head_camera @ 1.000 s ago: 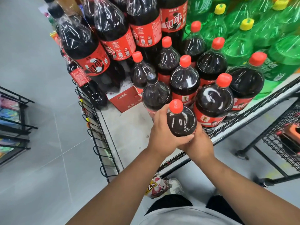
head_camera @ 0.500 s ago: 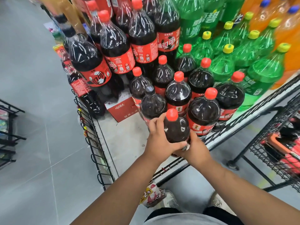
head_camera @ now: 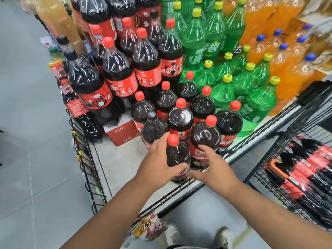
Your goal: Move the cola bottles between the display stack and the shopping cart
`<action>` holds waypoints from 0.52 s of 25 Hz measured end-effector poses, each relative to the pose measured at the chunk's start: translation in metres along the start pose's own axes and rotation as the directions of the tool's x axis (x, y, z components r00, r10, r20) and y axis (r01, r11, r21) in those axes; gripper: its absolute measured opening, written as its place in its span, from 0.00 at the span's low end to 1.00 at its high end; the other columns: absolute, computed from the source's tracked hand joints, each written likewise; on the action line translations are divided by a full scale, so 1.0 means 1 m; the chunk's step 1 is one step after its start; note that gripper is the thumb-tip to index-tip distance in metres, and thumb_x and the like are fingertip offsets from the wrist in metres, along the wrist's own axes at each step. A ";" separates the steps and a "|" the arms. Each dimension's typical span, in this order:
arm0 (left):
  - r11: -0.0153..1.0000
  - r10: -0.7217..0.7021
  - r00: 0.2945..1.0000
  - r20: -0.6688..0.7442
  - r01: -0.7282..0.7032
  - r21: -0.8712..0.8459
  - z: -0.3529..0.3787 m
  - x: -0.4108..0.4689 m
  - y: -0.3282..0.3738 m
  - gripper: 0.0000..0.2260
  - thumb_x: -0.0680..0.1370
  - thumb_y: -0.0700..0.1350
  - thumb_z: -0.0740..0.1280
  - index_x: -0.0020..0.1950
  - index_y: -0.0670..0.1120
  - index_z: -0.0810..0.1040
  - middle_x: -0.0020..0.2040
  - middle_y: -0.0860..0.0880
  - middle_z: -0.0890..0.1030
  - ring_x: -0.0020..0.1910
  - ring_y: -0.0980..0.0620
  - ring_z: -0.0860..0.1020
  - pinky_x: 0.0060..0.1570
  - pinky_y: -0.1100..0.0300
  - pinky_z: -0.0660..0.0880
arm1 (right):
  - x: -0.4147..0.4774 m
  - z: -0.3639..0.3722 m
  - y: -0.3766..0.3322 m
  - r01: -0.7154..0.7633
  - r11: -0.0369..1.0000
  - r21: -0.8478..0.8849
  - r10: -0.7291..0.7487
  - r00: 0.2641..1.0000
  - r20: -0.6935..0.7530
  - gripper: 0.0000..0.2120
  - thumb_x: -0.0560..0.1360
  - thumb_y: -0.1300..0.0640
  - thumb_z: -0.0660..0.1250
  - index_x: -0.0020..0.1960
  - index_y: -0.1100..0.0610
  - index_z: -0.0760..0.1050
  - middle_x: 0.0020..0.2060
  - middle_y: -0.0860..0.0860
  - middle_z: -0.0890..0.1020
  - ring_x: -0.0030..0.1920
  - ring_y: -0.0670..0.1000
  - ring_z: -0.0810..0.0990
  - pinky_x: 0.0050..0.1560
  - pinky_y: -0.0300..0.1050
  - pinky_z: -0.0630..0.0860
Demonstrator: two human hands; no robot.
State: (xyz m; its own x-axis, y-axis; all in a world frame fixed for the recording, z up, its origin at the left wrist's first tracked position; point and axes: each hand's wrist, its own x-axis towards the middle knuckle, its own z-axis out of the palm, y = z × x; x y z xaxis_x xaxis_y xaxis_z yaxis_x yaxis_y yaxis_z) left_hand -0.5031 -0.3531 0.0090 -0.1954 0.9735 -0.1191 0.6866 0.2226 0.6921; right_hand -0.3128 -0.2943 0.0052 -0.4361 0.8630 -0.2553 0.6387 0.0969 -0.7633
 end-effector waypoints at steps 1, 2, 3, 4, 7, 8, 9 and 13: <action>1.000 0.022 0.998 -0.058 -0.021 0.024 -0.008 -0.005 0.006 0.44 0.71 0.54 0.78 0.81 0.54 0.57 0.75 0.51 0.66 0.74 0.54 0.66 0.69 0.63 0.63 | -0.003 -0.007 -0.003 0.013 0.999 -0.031 -0.013 1.000 0.000 0.46 0.64 0.47 0.81 0.75 0.47 0.62 0.62 0.43 0.75 0.61 0.44 0.75 0.59 0.37 0.69; 0.996 0.075 0.989 -0.124 -0.069 0.054 -0.013 -0.007 0.015 0.41 0.72 0.55 0.77 0.80 0.52 0.60 0.75 0.51 0.67 0.73 0.54 0.67 0.68 0.63 0.64 | -0.006 -0.017 -0.004 0.018 0.998 -0.054 -0.018 1.000 -0.006 0.47 0.64 0.45 0.81 0.75 0.46 0.60 0.64 0.44 0.74 0.63 0.45 0.74 0.61 0.39 0.70; 0.985 0.156 0.971 -0.179 -0.140 0.096 -0.016 -0.008 0.025 0.38 0.72 0.57 0.75 0.78 0.51 0.64 0.73 0.51 0.69 0.72 0.54 0.68 0.68 0.62 0.65 | -0.010 -0.029 -0.003 0.021 0.998 -0.062 -0.023 1.000 -0.019 0.47 0.64 0.44 0.80 0.76 0.45 0.59 0.66 0.45 0.74 0.63 0.45 0.74 0.63 0.40 0.70; 0.967 0.241 0.948 -0.208 -0.217 0.133 -0.017 -0.008 0.037 0.34 0.73 0.58 0.72 0.76 0.50 0.68 0.72 0.50 0.71 0.71 0.54 0.69 0.69 0.61 0.66 | -0.014 -0.041 0.000 0.029 0.998 -0.059 -0.031 0.999 -0.034 0.47 0.63 0.44 0.80 0.76 0.44 0.59 0.66 0.44 0.73 0.63 0.44 0.74 0.62 0.39 0.70; 0.901 0.432 0.887 -0.162 -0.416 0.121 -0.004 -0.009 0.079 0.25 0.74 0.56 0.69 0.70 0.50 0.74 0.67 0.53 0.75 0.68 0.56 0.73 0.69 0.67 0.66 | -0.034 -0.083 0.017 0.064 0.995 -0.075 -0.071 0.993 -0.098 0.44 0.63 0.45 0.80 0.73 0.41 0.62 0.61 0.38 0.72 0.61 0.40 0.73 0.59 0.34 0.67; 0.885 0.465 0.876 -0.131 -0.456 0.094 0.004 -0.009 0.093 0.23 0.74 0.55 0.69 0.69 0.51 0.75 0.65 0.55 0.76 0.66 0.58 0.74 0.68 0.70 0.65 | -0.041 -0.097 0.023 0.061 0.994 -0.089 -0.071 0.990 -0.121 0.44 0.63 0.44 0.80 0.73 0.40 0.61 0.61 0.37 0.71 0.61 0.40 0.73 0.59 0.33 0.66; 0.872 0.489 0.867 -0.096 -0.484 0.073 0.014 -0.008 0.108 0.23 0.74 0.55 0.70 0.68 0.53 0.74 0.65 0.57 0.76 0.65 0.60 0.74 0.67 0.71 0.65 | -0.049 -0.112 0.032 0.046 0.995 -0.093 -0.059 0.988 -0.141 0.44 0.63 0.44 0.80 0.74 0.40 0.61 0.62 0.37 0.71 0.62 0.40 0.72 0.61 0.34 0.66; 0.863 0.504 0.863 0.028 -0.505 0.027 0.074 0.004 0.173 0.26 0.75 0.59 0.68 0.71 0.54 0.73 0.67 0.56 0.75 0.66 0.60 0.73 0.68 0.68 0.66 | -0.087 -0.185 0.080 -0.008 0.998 -0.068 -0.007 0.974 -0.227 0.46 0.61 0.44 0.81 0.74 0.45 0.63 0.68 0.43 0.72 0.64 0.42 0.73 0.66 0.38 0.68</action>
State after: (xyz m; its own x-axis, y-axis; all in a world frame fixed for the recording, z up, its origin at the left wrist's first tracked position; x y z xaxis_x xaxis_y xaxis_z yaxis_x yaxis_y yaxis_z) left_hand -0.3333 -0.3071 0.0760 0.1969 0.9539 0.2263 0.7098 -0.2979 0.6383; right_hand -0.1067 -0.2697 0.0762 -0.2853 0.9523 -0.1082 0.6842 0.1233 -0.7188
